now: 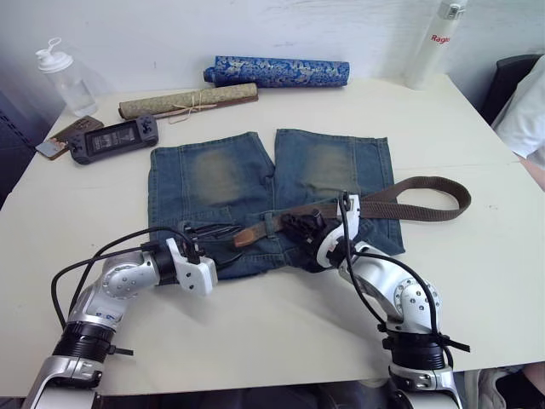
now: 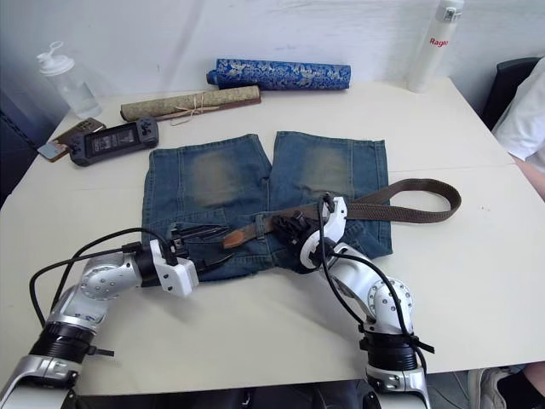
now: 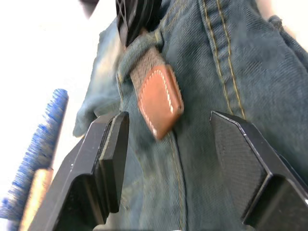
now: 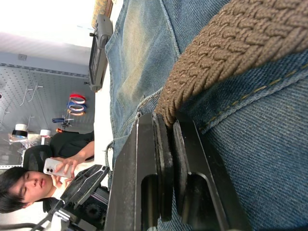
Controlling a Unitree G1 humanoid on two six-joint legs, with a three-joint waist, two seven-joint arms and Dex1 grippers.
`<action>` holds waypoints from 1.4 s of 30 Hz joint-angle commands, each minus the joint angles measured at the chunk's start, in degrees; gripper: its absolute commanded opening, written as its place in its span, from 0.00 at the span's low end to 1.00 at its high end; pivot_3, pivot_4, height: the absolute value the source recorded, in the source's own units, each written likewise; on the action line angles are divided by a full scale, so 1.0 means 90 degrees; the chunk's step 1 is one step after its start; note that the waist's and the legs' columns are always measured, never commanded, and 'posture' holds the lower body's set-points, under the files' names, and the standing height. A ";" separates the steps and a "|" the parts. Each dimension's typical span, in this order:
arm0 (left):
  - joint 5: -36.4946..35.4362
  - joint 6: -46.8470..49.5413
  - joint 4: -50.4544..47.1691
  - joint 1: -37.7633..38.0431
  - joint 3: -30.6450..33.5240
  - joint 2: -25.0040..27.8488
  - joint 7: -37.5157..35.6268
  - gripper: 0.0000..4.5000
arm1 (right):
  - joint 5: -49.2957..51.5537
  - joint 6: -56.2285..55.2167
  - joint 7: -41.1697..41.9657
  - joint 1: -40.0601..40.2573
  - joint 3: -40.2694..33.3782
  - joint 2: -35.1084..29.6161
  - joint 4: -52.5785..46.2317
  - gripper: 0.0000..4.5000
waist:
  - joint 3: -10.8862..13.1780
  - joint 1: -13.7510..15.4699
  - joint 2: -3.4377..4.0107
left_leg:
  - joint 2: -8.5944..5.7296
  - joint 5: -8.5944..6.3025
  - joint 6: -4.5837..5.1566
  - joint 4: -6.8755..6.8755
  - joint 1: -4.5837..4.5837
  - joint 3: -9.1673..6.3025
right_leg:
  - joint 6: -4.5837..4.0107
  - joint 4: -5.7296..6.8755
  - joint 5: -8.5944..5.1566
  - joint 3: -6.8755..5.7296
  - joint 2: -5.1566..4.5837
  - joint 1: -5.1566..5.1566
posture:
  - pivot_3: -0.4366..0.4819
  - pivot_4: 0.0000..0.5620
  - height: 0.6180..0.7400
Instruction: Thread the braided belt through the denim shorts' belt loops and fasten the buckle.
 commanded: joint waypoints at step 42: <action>-0.0031 -0.0113 -0.0312 -0.0422 -0.0312 0.0376 0.0565 0.00 | -0.2859 0.0451 0.4063 0.0937 -0.0047 -0.5742 -0.4024 0.99 | 0.0013 0.0066 0.0022 | -0.0010 -0.0001 0.0004 -0.0017 -0.0004 0.0017 | 0.0024 -0.0058 0.0011 -0.0025 -0.0004 0.0030 | 0.48 0.27 0.16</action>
